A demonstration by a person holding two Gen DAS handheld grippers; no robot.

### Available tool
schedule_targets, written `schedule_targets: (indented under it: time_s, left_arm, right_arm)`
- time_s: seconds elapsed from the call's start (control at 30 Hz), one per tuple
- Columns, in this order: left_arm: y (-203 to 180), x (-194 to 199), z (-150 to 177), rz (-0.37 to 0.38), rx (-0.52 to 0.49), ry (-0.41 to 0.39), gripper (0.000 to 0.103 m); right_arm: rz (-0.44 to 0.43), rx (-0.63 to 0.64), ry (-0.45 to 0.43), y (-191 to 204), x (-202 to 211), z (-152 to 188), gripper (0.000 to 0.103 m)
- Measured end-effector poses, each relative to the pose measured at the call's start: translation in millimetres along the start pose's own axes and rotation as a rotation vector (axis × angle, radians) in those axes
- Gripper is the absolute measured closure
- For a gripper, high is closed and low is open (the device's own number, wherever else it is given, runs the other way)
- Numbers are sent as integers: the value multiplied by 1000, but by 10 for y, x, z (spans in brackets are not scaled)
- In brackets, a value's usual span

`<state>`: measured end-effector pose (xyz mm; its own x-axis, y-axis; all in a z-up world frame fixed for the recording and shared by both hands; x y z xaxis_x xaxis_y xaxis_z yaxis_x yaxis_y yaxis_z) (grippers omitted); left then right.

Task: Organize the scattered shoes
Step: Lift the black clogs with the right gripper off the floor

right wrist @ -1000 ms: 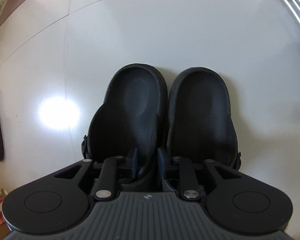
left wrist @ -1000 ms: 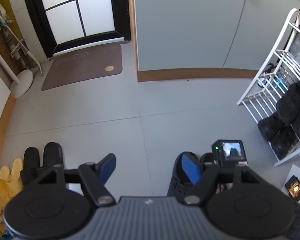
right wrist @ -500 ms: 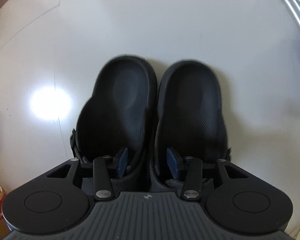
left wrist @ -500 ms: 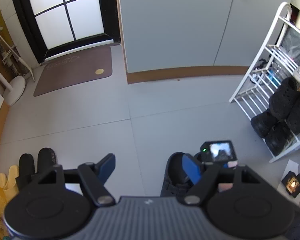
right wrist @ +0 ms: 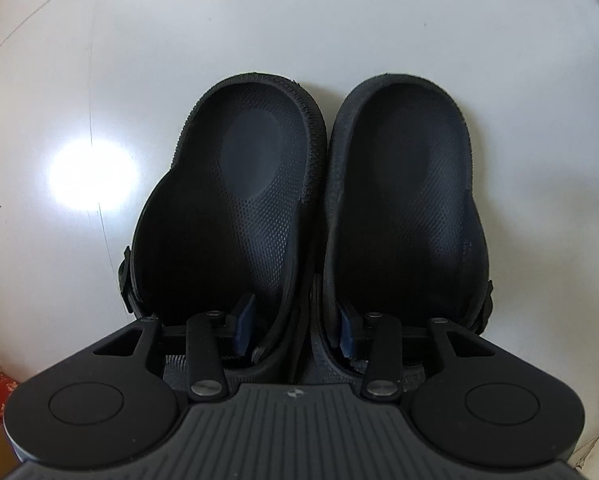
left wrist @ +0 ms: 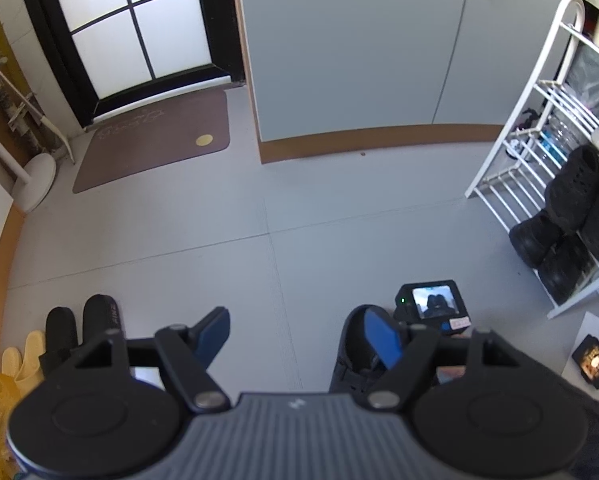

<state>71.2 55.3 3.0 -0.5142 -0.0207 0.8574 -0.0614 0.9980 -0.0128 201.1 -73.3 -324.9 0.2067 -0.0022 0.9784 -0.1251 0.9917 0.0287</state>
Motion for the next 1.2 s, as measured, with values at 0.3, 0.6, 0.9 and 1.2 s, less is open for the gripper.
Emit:
schedule_targets:
  time_s: [0.3, 0.6, 0.9, 1.2]
  left_arm:
    - [-18, 1, -58, 6, -1, -9, 26]
    - [-106, 53, -39, 27, -8, -25, 26]
    - [-250, 80, 14, 26, -34, -25, 26]
    - [-562, 232, 22, 85, -66, -67, 26]
  right_arm:
    - [-1, 16, -48, -50, 28, 77, 77]
    - [-36, 10, -158, -244, 366, 361, 79]
    - [-36, -86, -329, -674, 913, 786, 80]
    - [-66, -115, -476, -1050, 1629, 1180, 80]
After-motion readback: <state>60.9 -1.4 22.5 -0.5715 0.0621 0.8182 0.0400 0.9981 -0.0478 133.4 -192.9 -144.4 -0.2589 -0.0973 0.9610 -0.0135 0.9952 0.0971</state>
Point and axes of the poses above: each gripper's, at about its wrist camera, not at the fingertips, and x roughly against the way its jaws point, y to its left, z to its underside, the point moved 3 cm from there along -x, roughly the way its jaws point, and after that the axes turned 5 degrees about z, right-handed, at the moved point
